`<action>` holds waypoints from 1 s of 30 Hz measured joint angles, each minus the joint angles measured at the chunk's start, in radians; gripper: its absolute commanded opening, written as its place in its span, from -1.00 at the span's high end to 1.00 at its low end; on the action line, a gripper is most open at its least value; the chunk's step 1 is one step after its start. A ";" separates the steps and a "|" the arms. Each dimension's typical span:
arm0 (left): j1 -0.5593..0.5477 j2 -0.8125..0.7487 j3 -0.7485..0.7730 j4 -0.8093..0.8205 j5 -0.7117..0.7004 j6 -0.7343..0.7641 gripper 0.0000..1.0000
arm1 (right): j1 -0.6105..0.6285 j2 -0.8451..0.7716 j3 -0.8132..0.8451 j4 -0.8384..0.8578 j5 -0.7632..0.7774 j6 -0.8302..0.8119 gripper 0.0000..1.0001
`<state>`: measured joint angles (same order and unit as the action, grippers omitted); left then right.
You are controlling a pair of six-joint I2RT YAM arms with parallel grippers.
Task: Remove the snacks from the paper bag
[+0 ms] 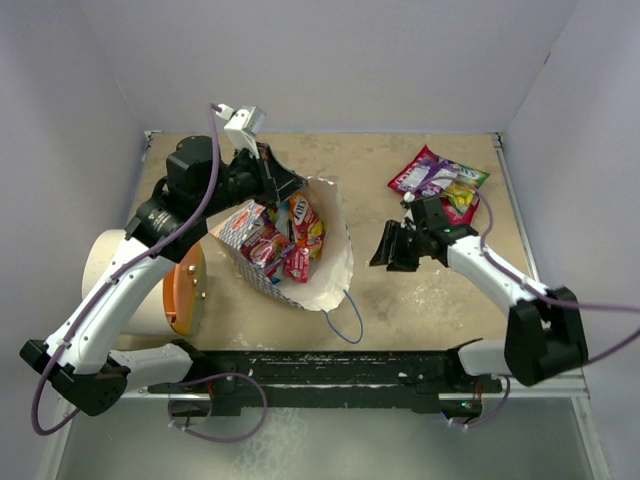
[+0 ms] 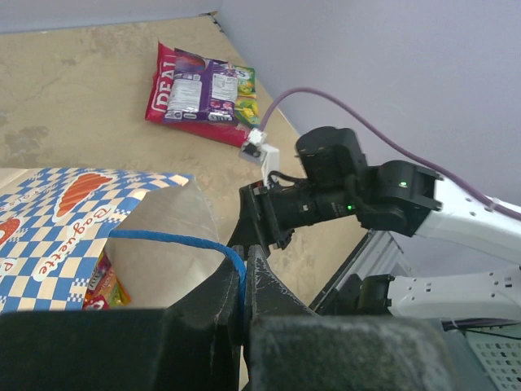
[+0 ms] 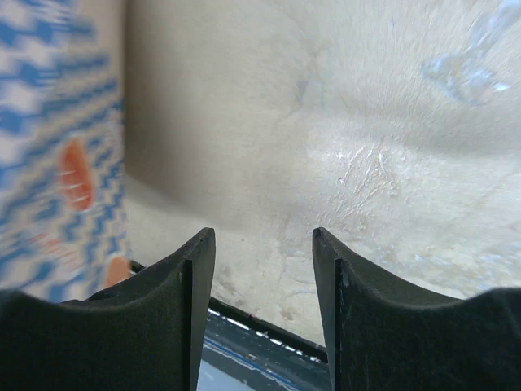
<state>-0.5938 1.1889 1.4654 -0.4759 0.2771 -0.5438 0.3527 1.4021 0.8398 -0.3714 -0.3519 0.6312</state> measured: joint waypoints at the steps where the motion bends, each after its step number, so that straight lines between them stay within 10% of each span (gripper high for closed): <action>1: 0.000 -0.004 0.000 0.006 0.004 -0.007 1.00 | -0.011 -0.046 0.013 -0.032 0.036 -0.021 -0.07; 15: 0.000 0.035 0.064 -0.043 -0.079 -0.051 1.00 | 0.415 -0.426 0.306 0.185 0.230 -0.128 -0.09; 22: 0.000 0.047 0.094 -0.073 -0.104 -0.058 1.00 | 0.729 -0.283 0.227 0.418 0.494 -0.183 -0.13; 30: 0.000 0.057 0.115 -0.089 -0.092 -0.075 1.00 | 0.751 -0.020 0.105 0.591 0.770 -0.204 -0.25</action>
<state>-0.5938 1.2457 1.5806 -0.5648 0.1848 -0.6186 1.1038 1.3819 0.9443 0.2195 0.4179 0.4274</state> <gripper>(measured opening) 0.014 0.604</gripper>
